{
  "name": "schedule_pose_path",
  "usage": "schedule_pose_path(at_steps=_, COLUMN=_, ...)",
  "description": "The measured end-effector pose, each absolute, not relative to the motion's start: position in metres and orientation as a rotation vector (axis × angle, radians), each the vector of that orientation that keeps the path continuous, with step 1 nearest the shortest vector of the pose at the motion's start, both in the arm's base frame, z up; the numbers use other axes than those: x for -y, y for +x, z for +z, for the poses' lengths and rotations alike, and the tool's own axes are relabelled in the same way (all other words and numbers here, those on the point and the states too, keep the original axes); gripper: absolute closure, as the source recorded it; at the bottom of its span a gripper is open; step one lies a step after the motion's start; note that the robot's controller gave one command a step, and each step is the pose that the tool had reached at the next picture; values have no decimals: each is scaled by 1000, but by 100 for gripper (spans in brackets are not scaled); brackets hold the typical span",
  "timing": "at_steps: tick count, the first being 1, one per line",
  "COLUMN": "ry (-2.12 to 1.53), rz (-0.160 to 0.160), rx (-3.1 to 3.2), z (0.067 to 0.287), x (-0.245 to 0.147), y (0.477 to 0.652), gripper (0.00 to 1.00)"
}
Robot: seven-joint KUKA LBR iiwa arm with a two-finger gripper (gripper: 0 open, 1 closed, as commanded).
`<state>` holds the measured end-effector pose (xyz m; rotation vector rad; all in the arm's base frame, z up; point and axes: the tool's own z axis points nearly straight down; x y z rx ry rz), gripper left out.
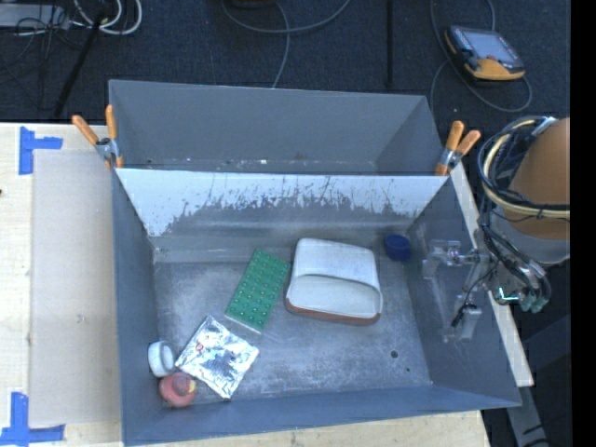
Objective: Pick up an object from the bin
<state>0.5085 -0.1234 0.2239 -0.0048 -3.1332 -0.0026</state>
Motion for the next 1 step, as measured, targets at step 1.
schedule_pose_path(at_steps=1, ry=297, rz=-5, rx=3121, z=100, x=94, y=511, gripper=0)
